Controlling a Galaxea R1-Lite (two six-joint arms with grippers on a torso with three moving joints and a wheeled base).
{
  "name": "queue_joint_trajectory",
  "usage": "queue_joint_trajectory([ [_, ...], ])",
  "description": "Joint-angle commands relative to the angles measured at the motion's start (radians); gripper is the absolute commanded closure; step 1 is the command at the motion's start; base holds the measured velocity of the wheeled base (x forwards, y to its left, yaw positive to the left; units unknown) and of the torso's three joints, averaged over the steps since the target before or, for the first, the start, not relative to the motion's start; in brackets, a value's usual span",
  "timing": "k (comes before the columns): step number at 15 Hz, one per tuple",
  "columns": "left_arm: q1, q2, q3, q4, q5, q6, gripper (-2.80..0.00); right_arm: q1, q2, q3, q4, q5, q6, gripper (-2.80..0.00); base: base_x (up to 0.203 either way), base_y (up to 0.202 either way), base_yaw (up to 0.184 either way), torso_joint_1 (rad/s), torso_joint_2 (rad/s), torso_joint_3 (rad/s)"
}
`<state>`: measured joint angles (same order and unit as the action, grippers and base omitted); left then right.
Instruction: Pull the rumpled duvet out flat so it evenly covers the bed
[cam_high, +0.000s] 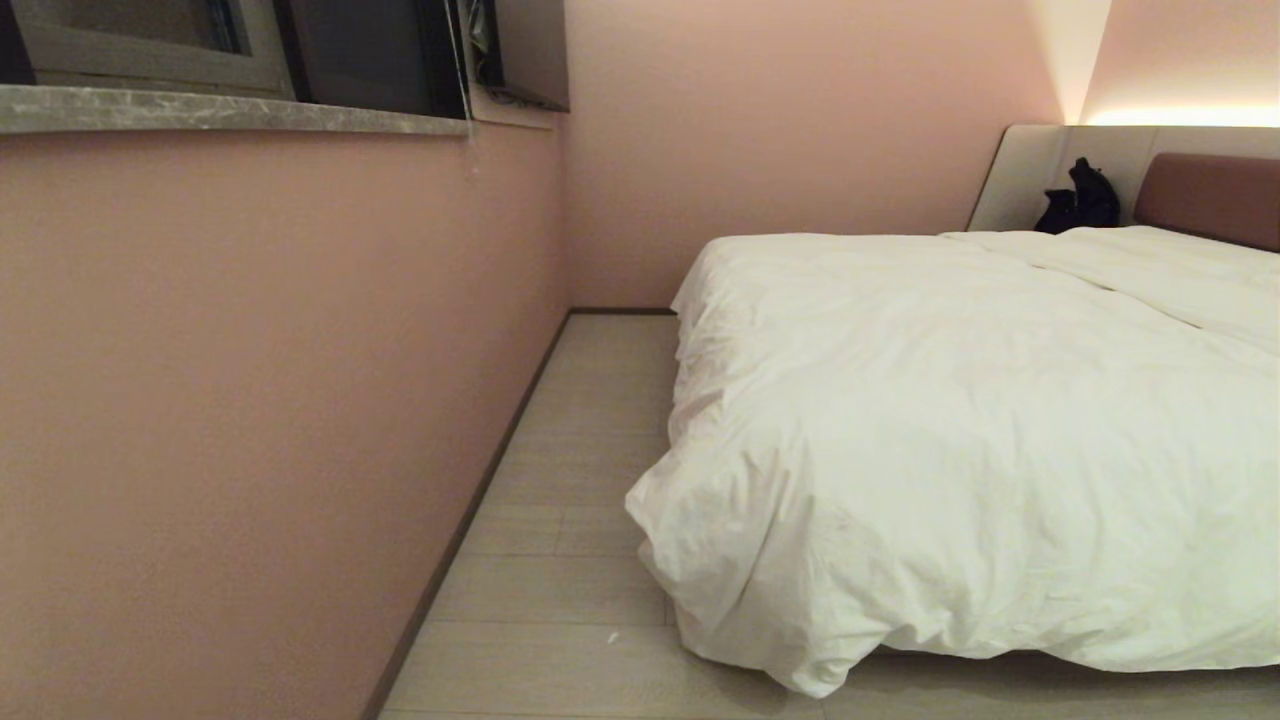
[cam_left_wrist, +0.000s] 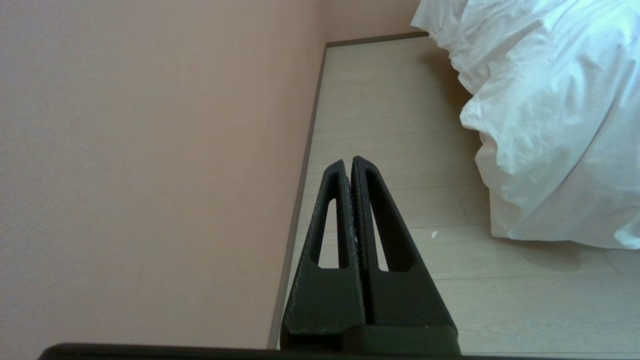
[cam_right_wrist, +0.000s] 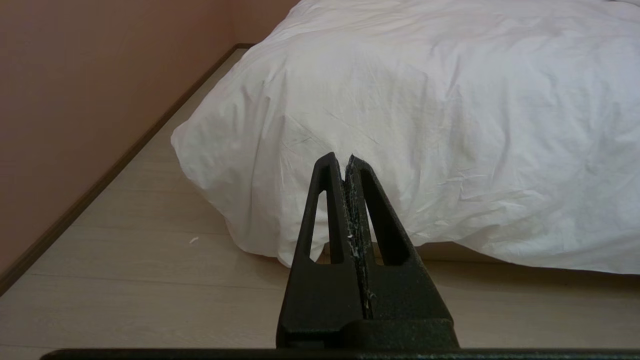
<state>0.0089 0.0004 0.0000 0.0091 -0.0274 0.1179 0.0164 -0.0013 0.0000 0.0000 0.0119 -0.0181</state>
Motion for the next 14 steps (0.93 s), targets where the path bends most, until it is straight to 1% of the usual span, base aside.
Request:
queue_joint_trajectory([
  [1,0.0,0.0,0.0,0.0,0.0,0.0,0.0,0.0,0.001,0.0,0.0,0.0,0.001,0.0,0.0,0.0,0.0,0.0,0.0,0.0],
  [14,0.0,0.0,0.0,0.0,0.0,0.0,0.0,0.0,0.003,0.0,0.0,-0.006,0.012,0.0,0.0,0.0,0.0,0.0,0.0,0.0],
])
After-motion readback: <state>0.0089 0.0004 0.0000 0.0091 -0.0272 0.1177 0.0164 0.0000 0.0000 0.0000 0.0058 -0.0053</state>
